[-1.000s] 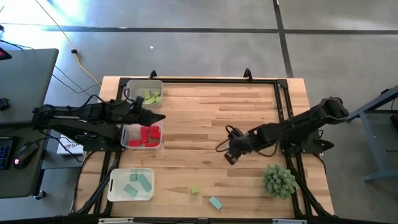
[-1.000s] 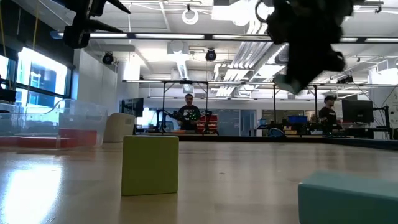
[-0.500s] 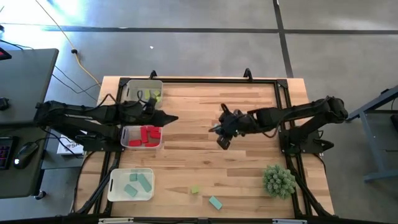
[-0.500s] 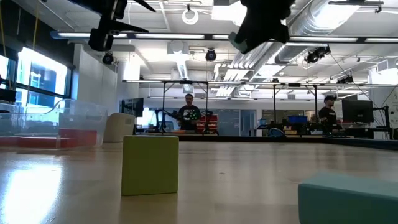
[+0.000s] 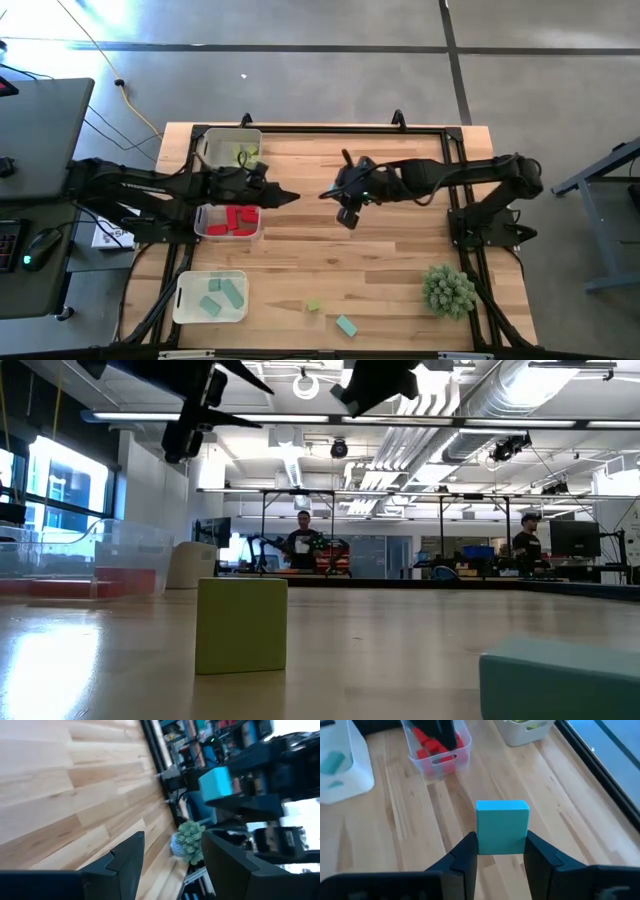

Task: Sort & place blocks by color
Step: Put the light blue block into the white bin

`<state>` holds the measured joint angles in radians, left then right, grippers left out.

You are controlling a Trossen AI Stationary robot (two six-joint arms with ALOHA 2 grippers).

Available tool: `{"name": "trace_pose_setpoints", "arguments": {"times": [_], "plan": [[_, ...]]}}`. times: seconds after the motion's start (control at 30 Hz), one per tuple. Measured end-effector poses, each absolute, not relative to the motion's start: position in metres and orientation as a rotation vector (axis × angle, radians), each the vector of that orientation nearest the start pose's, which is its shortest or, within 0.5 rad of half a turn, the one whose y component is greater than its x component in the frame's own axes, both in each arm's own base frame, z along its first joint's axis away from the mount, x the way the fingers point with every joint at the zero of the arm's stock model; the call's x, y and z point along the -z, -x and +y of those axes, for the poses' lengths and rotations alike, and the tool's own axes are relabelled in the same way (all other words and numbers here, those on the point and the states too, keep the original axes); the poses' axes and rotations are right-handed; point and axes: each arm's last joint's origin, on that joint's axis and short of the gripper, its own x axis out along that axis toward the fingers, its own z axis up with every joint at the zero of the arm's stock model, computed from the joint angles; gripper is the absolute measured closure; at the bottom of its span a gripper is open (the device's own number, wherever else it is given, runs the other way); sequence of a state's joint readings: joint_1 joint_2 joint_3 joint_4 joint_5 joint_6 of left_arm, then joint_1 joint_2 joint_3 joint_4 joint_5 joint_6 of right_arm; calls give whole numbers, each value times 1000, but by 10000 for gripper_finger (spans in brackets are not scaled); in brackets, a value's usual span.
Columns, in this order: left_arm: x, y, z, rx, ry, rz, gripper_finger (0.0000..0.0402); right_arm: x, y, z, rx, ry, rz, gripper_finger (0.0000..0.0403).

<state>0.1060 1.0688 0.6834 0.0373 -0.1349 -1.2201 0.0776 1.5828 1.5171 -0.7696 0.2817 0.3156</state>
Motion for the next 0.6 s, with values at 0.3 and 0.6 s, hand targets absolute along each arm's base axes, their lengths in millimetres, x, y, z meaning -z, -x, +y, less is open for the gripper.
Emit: {"name": "trace_pose_setpoints", "arguments": {"times": [0.3,0.6], "plan": [[-253,-240,29,-452,1213,211,216,-322,-375,24,279,-4,962,301],[-239,-251,30,-463,1245,260,216,-287,-403,37,206,122,1031,301]]}}
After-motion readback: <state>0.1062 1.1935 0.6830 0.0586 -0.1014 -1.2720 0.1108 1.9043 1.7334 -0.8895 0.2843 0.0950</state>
